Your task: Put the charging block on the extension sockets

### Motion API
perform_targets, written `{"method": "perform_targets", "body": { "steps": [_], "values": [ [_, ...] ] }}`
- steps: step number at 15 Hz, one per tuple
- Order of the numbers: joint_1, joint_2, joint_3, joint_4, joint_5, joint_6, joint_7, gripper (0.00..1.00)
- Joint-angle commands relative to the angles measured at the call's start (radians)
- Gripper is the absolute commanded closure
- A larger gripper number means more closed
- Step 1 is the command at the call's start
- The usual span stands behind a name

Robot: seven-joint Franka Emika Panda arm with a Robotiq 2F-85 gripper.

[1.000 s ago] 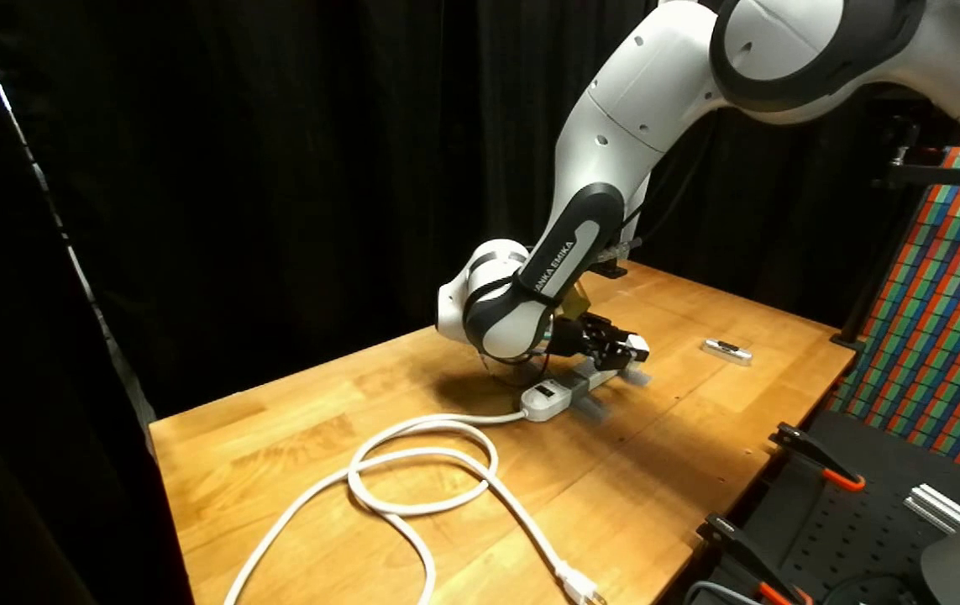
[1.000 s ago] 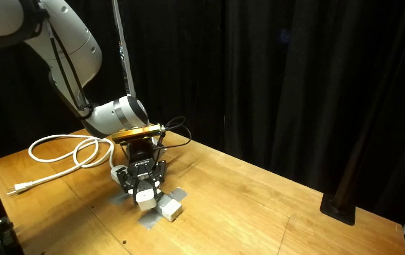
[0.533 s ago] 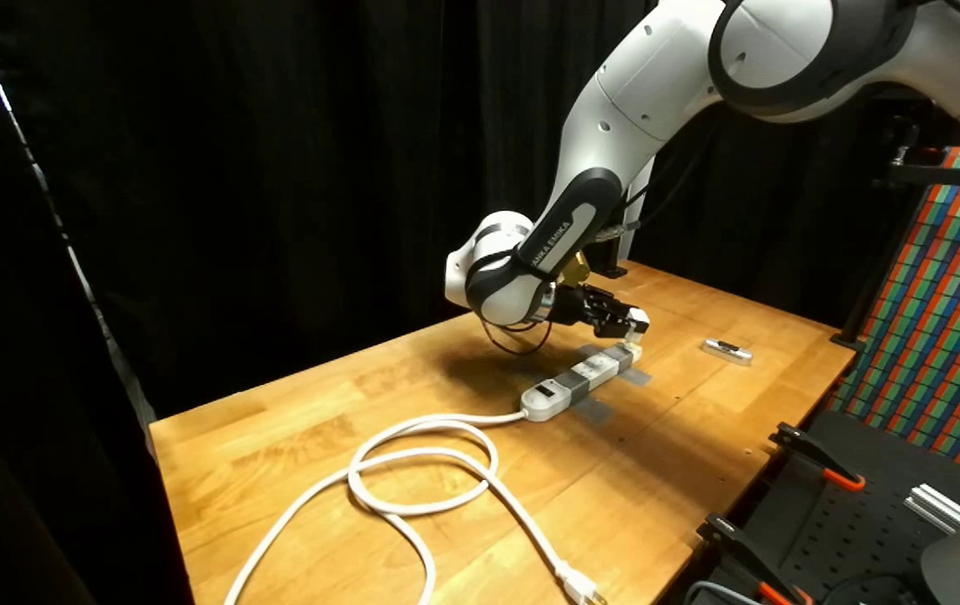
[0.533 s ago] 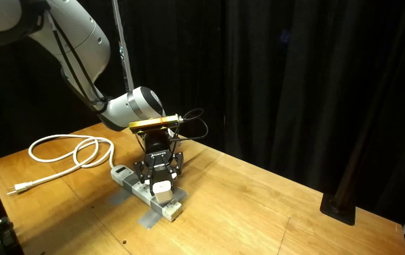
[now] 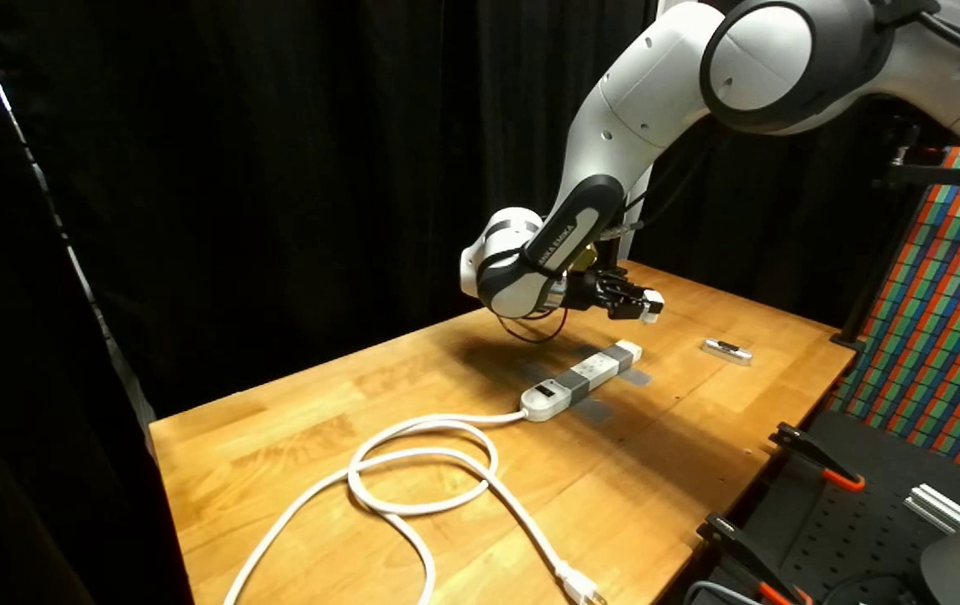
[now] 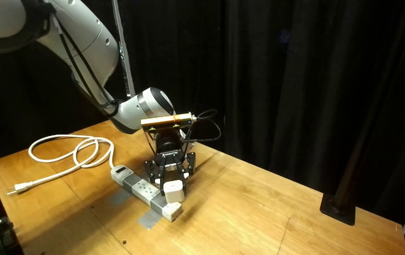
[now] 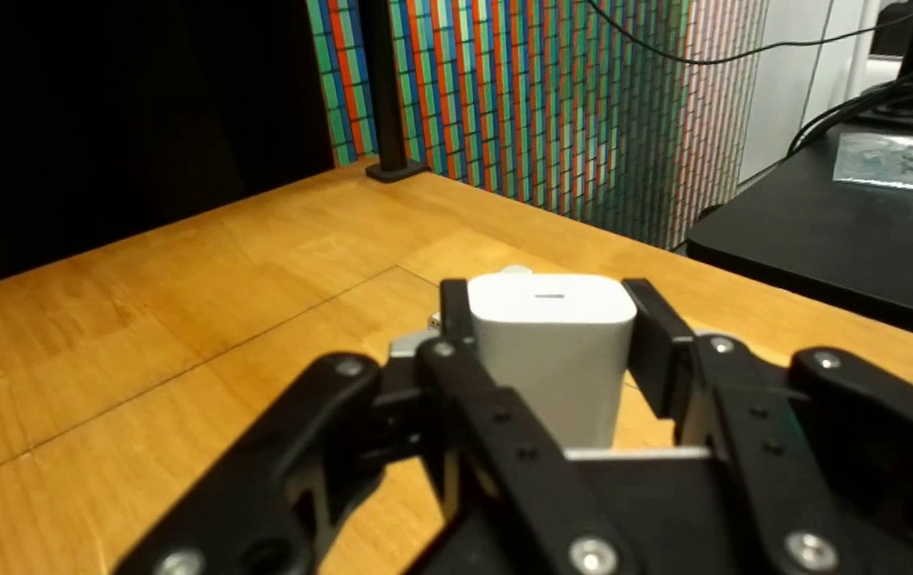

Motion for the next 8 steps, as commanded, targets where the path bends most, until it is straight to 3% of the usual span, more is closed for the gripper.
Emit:
{"method": "perform_targets", "body": {
  "steps": [1, 8],
  "values": [
    [-0.006, 0.074, -0.004, 0.073, -0.018, -0.022, 0.004, 0.77],
    [-0.023, 0.157, 0.007, 0.138, 0.026, 0.015, 0.023, 0.77]
  ]
}}
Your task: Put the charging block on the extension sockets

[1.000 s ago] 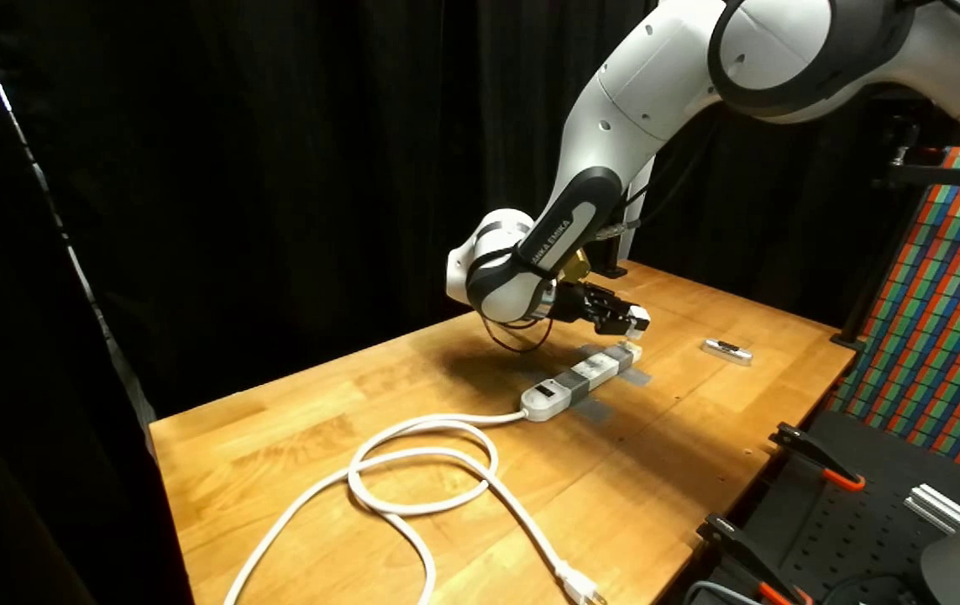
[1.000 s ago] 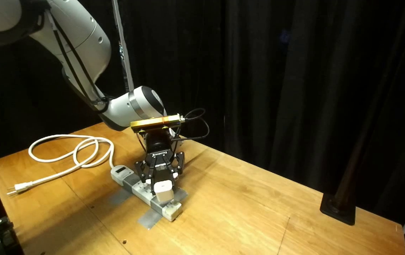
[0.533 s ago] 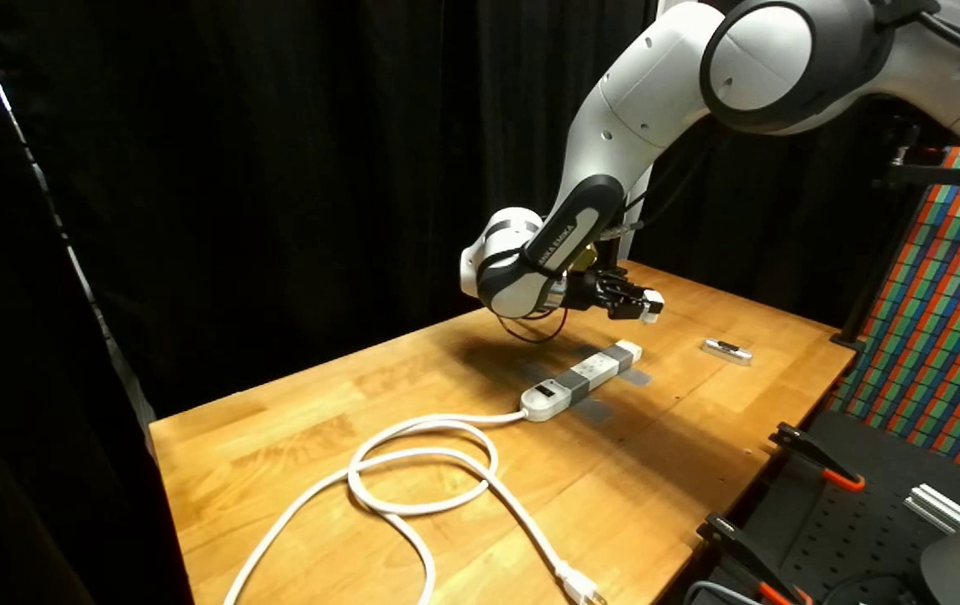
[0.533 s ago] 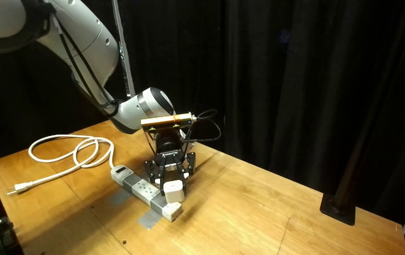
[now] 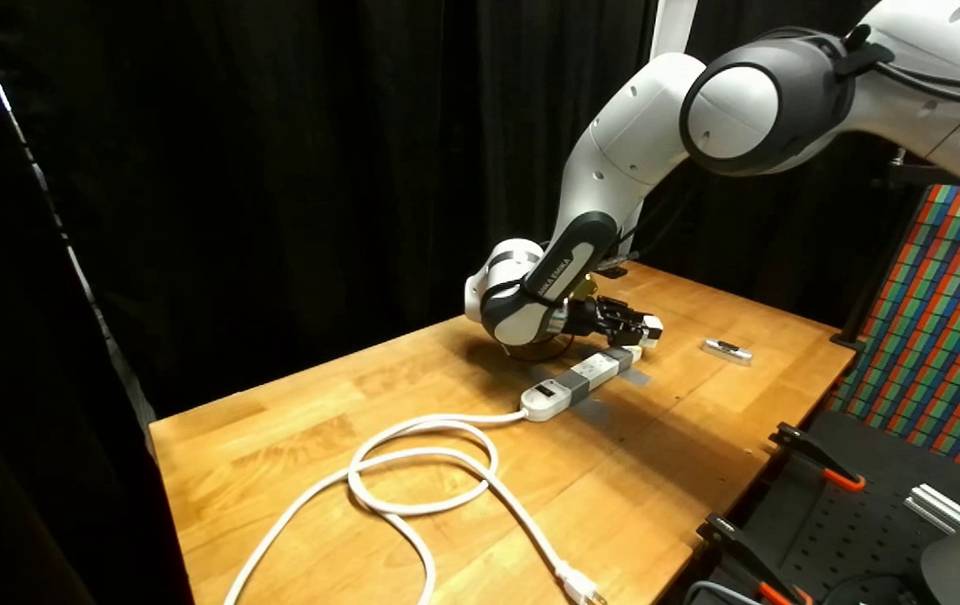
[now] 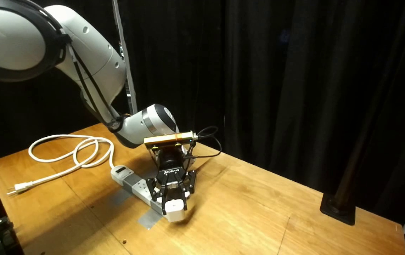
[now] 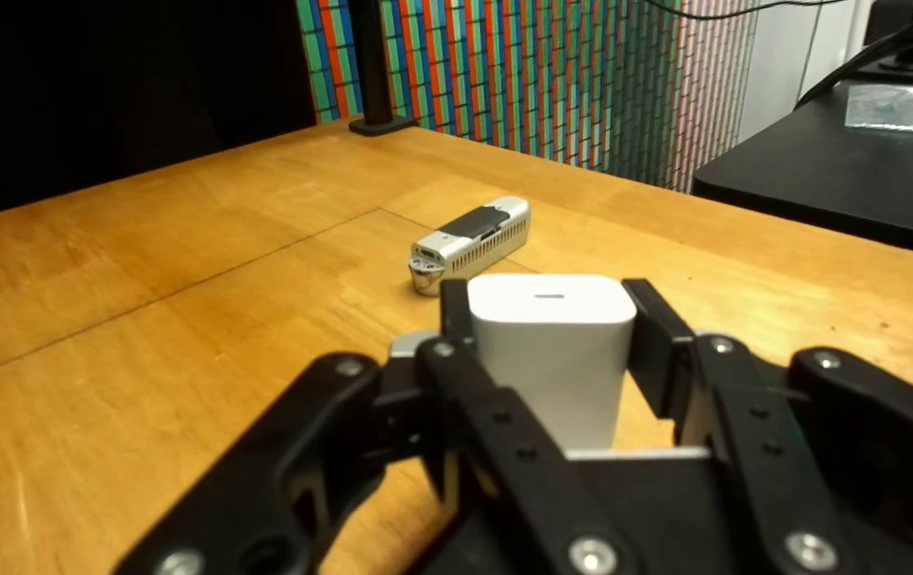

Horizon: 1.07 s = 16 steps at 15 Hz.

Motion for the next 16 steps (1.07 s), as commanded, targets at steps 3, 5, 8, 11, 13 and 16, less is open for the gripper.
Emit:
{"method": "perform_targets", "body": {
  "steps": [3, 5, 8, 11, 13, 16],
  "values": [
    [-0.014, 0.038, 0.012, 0.07, 0.03, -0.012, -0.025, 0.77],
    [-0.011, 0.037, 0.014, 0.065, 0.036, -0.012, -0.024, 0.77],
    [-0.009, 0.038, 0.019, 0.055, 0.043, -0.014, -0.029, 0.77],
    [-0.006, 0.039, 0.029, 0.047, 0.05, -0.019, -0.036, 0.77],
    [-0.003, 0.04, 0.033, 0.041, 0.05, -0.023, -0.036, 0.77],
    [-0.001, 0.052, 0.032, 0.057, 0.049, -0.039, -0.029, 0.77]
  ]
}}
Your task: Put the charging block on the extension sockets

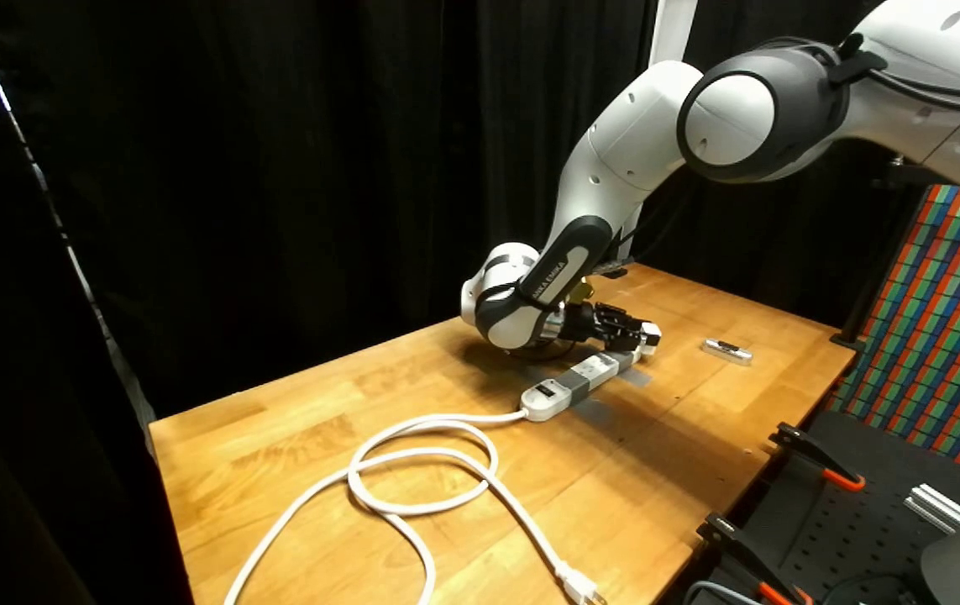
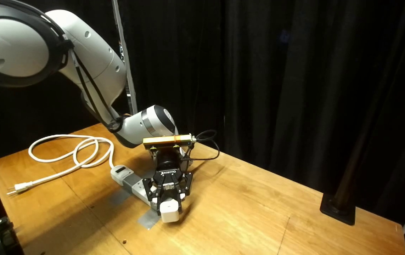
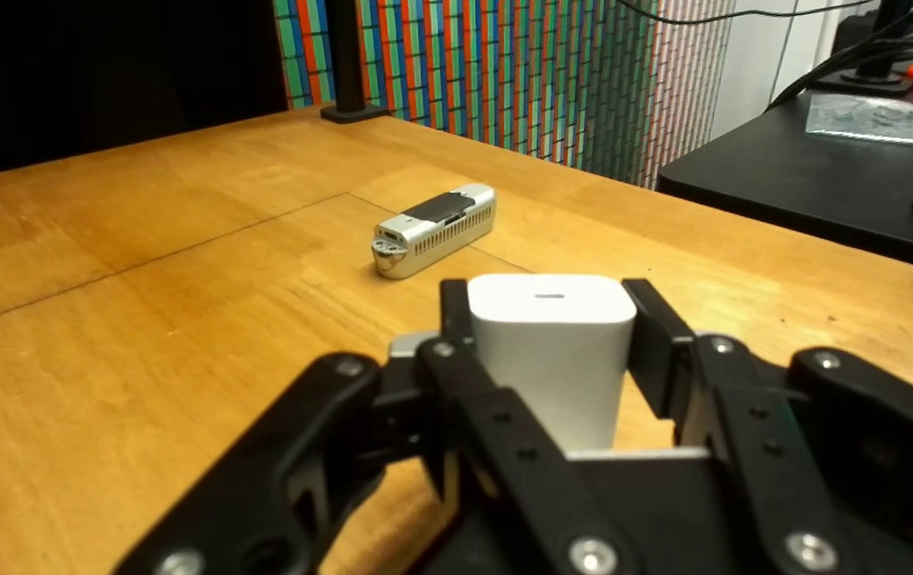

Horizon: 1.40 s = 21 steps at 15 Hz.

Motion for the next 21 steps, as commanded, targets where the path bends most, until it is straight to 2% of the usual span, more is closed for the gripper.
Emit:
{"method": "perform_targets", "body": {
  "steps": [1, 9, 21],
  "values": [
    [0.004, 0.034, 0.007, 0.038, 0.022, -0.015, 0.002, 0.77],
    [0.02, 0.073, -0.036, 0.106, -0.003, -0.067, 0.045, 0.77],
    [0.021, 0.191, -0.083, 0.276, -0.002, -0.187, 0.073, 0.77]
  ]
}}
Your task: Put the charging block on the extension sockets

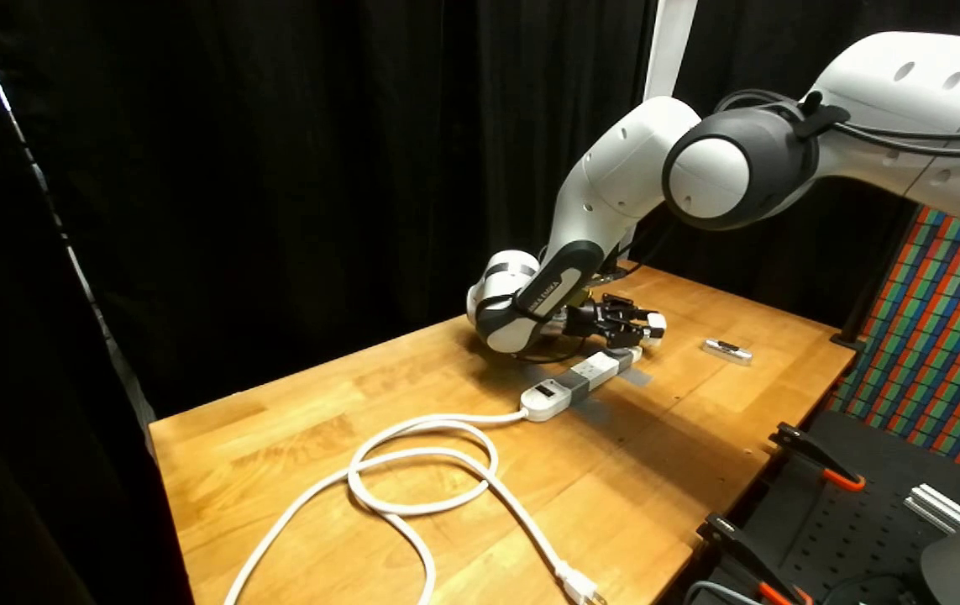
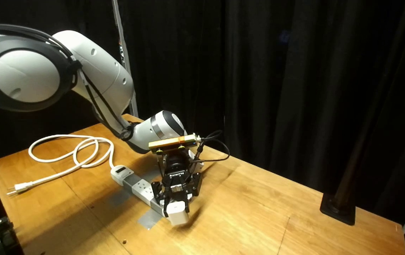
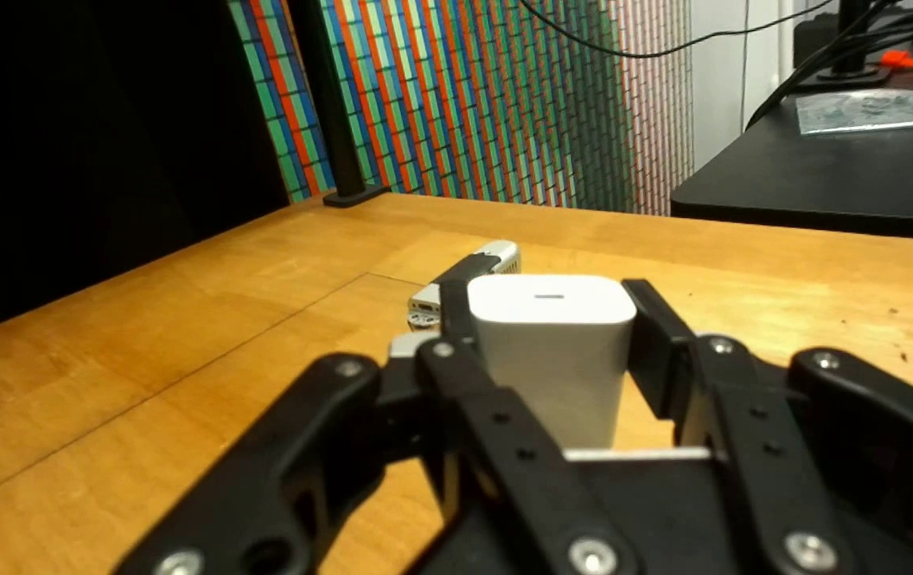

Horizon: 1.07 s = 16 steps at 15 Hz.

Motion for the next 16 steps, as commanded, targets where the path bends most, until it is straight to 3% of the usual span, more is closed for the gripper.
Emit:
{"method": "perform_targets", "body": {
  "steps": [1, 16],
  "values": [
    [0.013, 0.069, -0.018, 0.087, -0.001, -0.062, -0.004, 0.77],
    [-0.02, 0.05, 0.055, 0.079, 0.047, -0.026, -0.181, 0.77]
  ]
}}
